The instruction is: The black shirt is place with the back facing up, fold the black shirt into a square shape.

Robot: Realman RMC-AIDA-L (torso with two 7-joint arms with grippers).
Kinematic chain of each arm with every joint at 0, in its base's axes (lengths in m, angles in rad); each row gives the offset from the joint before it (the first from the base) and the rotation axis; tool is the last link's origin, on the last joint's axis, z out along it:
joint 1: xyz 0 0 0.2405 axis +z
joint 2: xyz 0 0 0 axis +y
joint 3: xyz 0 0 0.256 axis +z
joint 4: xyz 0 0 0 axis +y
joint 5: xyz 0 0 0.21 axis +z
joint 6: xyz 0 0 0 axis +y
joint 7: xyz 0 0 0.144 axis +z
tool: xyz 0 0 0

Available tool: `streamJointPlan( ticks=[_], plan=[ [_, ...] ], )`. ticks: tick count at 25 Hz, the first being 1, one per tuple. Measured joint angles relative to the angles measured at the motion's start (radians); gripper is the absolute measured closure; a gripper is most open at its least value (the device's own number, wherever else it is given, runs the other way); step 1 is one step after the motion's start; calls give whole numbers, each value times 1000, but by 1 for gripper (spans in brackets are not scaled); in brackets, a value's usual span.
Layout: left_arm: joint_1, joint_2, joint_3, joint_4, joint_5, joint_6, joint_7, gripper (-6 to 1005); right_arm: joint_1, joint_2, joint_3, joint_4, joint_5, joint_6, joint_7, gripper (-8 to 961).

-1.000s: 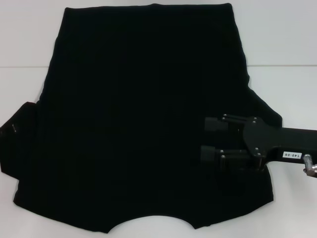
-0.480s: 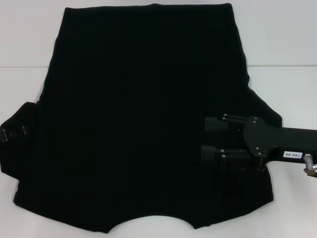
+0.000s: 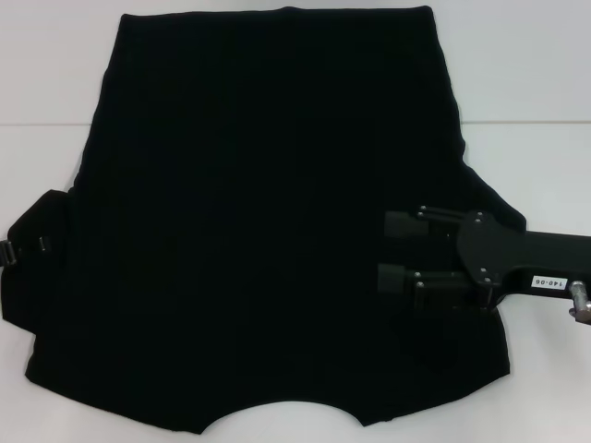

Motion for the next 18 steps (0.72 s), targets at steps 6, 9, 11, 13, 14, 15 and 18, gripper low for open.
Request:
streamJointPlan(
  ticks=[6, 9, 11, 13, 14, 15, 18],
  plan=[
    [-1, 0, 0, 2, 14, -6, -3, 245, 3, 0, 0, -1, 2, 0, 0, 71],
    [-2, 0, 0, 2, 15, -10, -3, 391, 3, 0, 0, -1, 3, 0, 0, 69],
    [-2, 0, 0, 2, 15, -16, -3, 488, 3, -1, 0, -1, 7, 0, 0, 68],
    [-2, 0, 0, 3, 15, -21, -2, 568, 3, 0, 0, -1, 10, 0, 0, 69],
    [-2, 0, 0, 3, 15, -22, -1, 608, 3, 0, 0, -1, 11, 0, 0, 69],
    [-2, 0, 0, 3, 16, -23, 1, 647, 3, 0, 0, 0, 12, 0, 0, 70],
    [-2, 0, 0, 3, 17, -28, 3, 767, 2, 0, 0, 3, 14, 0, 0, 71]
  ],
)
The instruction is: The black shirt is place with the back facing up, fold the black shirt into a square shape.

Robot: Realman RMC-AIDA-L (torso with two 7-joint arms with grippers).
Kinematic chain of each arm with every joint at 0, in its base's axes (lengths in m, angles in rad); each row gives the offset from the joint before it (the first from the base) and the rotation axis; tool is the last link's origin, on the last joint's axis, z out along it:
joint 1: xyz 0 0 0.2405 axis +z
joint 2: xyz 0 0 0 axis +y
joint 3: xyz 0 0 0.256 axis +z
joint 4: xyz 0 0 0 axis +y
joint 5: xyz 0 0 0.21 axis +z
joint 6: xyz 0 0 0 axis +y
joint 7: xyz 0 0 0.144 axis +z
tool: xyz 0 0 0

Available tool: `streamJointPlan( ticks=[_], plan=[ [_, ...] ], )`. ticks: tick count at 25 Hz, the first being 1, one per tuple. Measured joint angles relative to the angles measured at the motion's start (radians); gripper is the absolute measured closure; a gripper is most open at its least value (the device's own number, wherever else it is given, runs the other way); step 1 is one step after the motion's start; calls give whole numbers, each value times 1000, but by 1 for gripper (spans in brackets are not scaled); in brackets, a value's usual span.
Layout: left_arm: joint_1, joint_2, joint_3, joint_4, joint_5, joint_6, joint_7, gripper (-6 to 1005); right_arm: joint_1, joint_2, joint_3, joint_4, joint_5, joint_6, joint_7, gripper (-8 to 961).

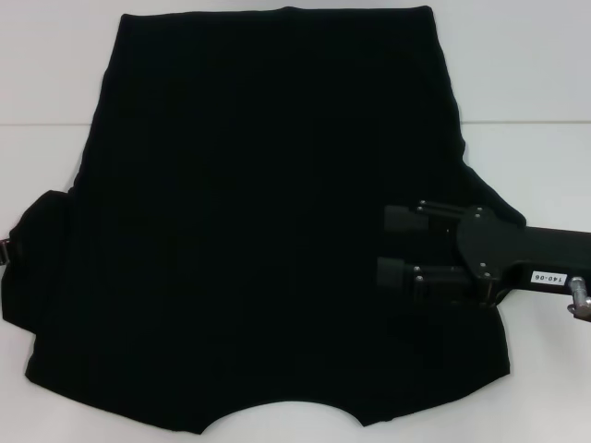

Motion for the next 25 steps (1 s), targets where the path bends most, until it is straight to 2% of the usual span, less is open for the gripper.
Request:
streamJointPlan(
  ticks=[4, 7, 14, 25],
  plan=[
    [1, 1, -1, 1, 0, -10, 1, 928, -5, 0, 0, 3, 19, 1, 0, 69],
    [1, 4, -6, 9, 0, -10, 2, 975, -7, 3, 0, 5, 29, 5, 0, 70],
    [19, 5, -18, 53, 0, -11, -4, 972, 2, 15, 0, 9, 39, 30, -7, 71],
    [47, 8, -23, 88, 0, -10, -16, 968, 18, 18, 0, 30, 42, 53, -10, 69]
  ],
)
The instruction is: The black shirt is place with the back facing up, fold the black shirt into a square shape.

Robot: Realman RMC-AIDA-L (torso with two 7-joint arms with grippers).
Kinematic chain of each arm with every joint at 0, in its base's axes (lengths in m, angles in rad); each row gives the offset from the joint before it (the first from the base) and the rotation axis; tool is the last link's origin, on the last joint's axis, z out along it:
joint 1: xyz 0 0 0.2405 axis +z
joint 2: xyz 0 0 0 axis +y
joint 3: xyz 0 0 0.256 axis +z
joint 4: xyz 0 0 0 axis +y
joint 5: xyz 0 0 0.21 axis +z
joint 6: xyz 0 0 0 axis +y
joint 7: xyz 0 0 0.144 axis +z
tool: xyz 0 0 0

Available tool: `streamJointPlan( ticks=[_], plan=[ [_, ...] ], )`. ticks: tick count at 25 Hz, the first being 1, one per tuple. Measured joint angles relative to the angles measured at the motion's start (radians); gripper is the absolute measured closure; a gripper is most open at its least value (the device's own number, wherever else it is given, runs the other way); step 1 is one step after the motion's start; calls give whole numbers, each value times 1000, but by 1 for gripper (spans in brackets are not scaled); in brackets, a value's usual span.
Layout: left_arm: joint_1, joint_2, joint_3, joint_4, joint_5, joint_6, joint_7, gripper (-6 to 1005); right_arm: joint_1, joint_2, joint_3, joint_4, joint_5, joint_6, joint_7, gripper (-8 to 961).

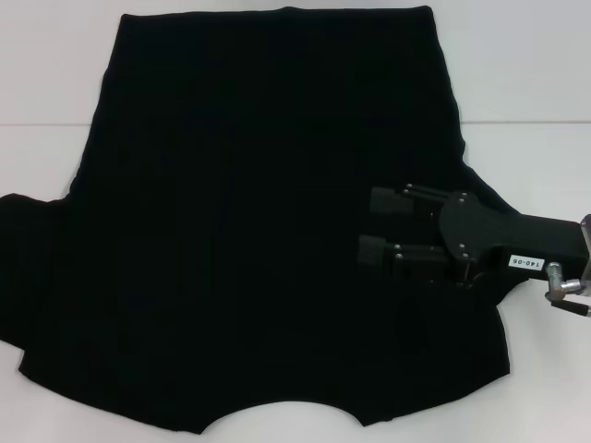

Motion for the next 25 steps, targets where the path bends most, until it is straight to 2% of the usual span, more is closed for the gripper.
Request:
streamJointPlan(
  ticks=[25],
  plan=[
    [-56, 14, 27, -18, 0, -71, 24, 958, 3, -1, 0, 15, 19, 7, 8, 68]
  ],
)
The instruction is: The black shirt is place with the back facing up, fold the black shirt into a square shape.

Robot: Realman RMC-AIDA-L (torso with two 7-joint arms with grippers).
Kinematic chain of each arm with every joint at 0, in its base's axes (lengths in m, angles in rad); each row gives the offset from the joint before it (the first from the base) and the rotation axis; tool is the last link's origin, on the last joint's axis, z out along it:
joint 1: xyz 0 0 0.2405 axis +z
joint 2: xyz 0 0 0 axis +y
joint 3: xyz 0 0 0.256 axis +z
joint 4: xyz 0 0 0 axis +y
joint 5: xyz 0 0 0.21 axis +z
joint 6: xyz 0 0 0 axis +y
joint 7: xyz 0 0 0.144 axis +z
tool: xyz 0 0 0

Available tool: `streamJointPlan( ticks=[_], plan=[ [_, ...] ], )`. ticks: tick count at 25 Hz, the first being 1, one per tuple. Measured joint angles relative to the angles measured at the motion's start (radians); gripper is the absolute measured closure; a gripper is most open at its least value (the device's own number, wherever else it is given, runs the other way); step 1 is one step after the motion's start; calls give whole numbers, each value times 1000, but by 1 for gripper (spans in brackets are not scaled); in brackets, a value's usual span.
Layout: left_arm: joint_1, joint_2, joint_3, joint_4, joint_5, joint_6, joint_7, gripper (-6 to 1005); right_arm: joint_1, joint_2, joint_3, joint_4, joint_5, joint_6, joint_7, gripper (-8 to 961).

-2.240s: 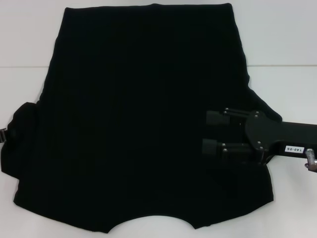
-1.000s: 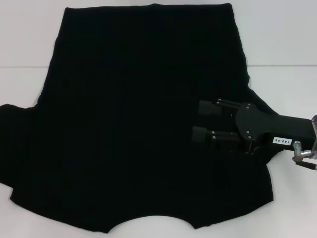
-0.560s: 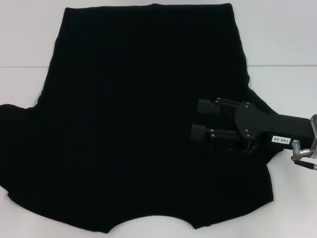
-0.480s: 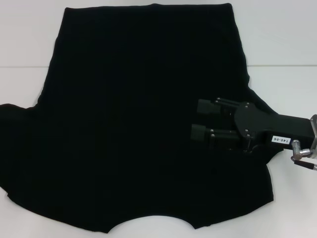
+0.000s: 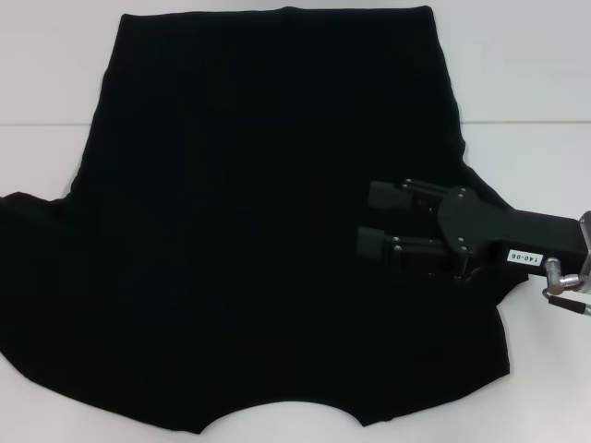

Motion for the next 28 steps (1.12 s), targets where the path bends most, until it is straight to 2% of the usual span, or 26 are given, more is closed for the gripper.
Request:
streamJointPlan(
  ticks=[13, 28],
  plan=[
    [12, 0, -24, 7, -39, 150, -9, 953, 0, 0, 0, 0, 2, 3, -7, 69],
    [-45, -7, 0, 2, -79, 266, 39, 947, -20, 0, 0, 0, 2, -7, -10, 68]
  ],
)
